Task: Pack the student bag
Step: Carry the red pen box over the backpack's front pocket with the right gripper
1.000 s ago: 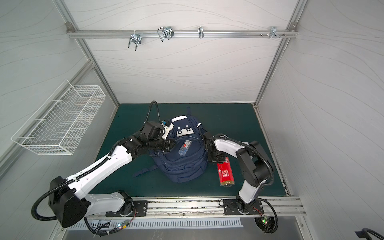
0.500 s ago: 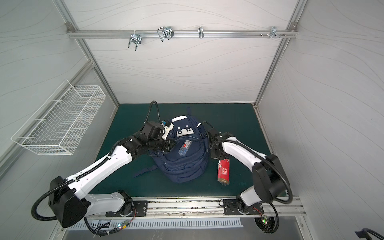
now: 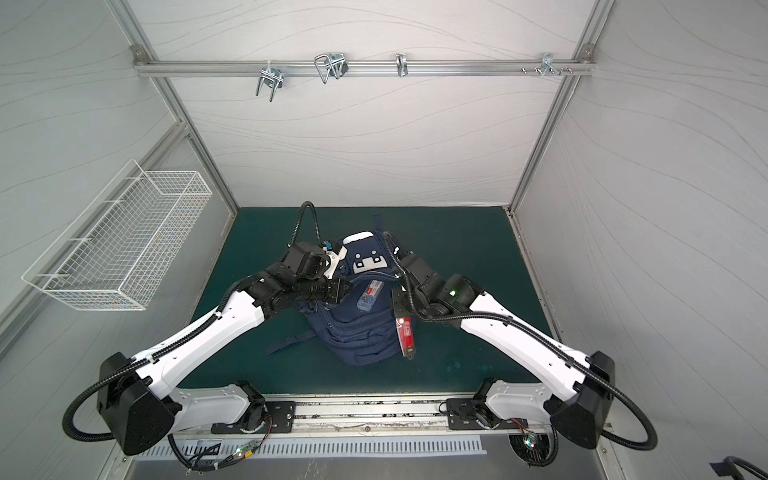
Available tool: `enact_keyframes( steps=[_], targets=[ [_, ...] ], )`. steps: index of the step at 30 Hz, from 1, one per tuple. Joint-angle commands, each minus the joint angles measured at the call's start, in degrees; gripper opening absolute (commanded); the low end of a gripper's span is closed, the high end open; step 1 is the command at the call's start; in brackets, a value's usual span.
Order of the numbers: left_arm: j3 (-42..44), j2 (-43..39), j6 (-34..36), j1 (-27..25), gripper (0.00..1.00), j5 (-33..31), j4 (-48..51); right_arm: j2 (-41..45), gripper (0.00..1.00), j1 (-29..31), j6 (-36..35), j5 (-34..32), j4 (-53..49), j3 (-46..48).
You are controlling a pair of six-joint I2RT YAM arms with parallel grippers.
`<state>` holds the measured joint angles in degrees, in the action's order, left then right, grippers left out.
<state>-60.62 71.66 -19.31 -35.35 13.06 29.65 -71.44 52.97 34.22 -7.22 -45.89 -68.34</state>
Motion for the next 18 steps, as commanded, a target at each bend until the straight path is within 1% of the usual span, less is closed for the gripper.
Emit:
enact_keyframes(
  steps=[1, 5, 10, 13, 15, 16, 18],
  targets=[
    [-0.7, -2.7, -0.4, -0.2, 0.0, 0.4, -3.6, -4.3, 0.0, 0.8, 1.9, 5.4, 5.0, -2.2],
    [-0.6, -2.9, -0.8, -0.2, 0.0, 1.4, -4.2, -10.2, 0.0, 0.7, 4.2, 7.6, 9.3, -4.5],
    [-0.2, -3.5, -1.1, -0.2, 0.0, 2.6, -5.1, -16.2, 0.0, -0.9, 8.6, 6.3, 15.2, -6.1],
    [0.3, -4.1, -1.6, -0.2, 0.0, 3.8, -6.2, -18.0, 0.0, -2.5, 11.8, 4.1, 19.3, -6.2],
    [0.5, -4.2, -1.9, -0.2, 0.0, 4.3, -6.5, -19.2, 0.0, -3.8, 14.0, 4.9, 22.6, -5.8],
    [0.4, -4.0, -2.0, -0.2, 0.0, 4.4, -6.4, -20.2, 0.07, -4.3, 14.8, 5.4, 23.4, -6.0],
    [0.3, -3.8, -1.8, -0.2, 0.0, 4.3, -6.1, -22.0, 0.29, -4.8, 15.2, 5.4, 22.7, -7.4]
  ],
)
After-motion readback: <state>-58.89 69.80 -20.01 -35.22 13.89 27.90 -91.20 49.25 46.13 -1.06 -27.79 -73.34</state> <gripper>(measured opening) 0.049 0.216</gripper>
